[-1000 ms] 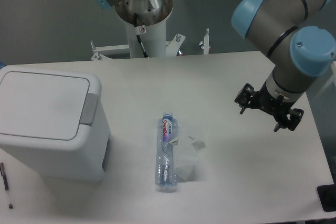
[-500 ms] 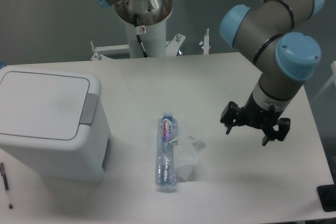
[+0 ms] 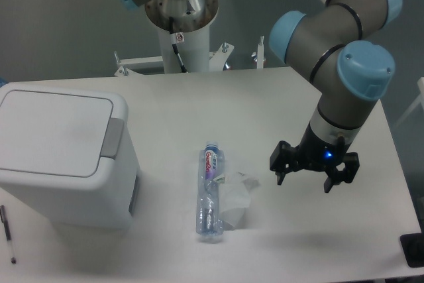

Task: Open the trash can
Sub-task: 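Move the open gripper across the table toward the trash can lid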

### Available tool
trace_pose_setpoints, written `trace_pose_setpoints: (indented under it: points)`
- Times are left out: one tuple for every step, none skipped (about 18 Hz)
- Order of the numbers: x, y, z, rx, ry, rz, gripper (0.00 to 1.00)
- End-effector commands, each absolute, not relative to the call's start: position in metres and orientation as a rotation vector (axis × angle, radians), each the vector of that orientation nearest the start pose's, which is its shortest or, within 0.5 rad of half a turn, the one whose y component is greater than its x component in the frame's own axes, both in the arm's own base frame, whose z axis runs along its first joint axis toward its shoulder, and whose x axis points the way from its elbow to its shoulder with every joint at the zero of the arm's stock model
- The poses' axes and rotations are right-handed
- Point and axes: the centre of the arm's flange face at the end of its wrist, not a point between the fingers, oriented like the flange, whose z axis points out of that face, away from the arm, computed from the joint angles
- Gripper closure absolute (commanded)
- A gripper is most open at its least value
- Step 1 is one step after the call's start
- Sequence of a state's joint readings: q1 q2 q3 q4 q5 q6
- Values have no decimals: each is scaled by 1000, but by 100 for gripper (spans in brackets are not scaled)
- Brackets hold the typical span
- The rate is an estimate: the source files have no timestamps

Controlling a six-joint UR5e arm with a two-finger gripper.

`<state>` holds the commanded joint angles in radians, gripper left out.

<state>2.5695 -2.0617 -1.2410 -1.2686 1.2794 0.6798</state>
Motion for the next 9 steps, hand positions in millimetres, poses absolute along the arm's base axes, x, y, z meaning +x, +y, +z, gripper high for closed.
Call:
trace_pose_setpoints:
  points:
    - [-495,519,397,-2784,-442,-141,0]
    - [-490,522,405,-2755,-463,-162,0]
    - [-487,524,414,-2718,-488,-188,0]
    - [-483,524,423,-2691,-507,-202,0]
    - [-480,524,432,-2672,-520,-208,0]
    - [-475,523,441,-2656,-527,-212,0]
    - [-471,523,447,-2644,-541,-219,0]
    - [-461,530,452,-2634,-552,-232,0]
    - [-451,537,455,-2631,-563,-244,0]
